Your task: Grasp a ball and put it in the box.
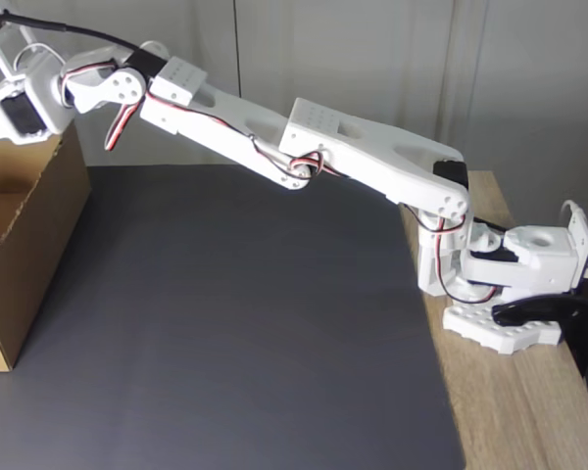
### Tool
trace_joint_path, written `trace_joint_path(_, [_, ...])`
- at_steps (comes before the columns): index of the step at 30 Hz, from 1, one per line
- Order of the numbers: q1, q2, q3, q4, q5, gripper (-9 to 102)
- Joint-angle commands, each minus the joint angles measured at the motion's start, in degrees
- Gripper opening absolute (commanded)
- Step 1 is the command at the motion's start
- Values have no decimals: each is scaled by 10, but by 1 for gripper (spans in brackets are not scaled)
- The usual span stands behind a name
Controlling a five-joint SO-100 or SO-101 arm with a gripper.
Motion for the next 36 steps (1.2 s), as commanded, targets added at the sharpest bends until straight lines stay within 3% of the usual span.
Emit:
trace_joint_path(1, [-5, 23, -33, 39, -2, 6])
trace_joint_path(4, [-9, 26, -48, 74, 4, 0])
trace_joint_path(13, [-12, 51, -48, 125, 53, 0])
trace_joint_path(27, [-2, 133, -48, 327, -17, 0])
trace_joint_path(36, [-16, 172, -48, 390, -24, 0])
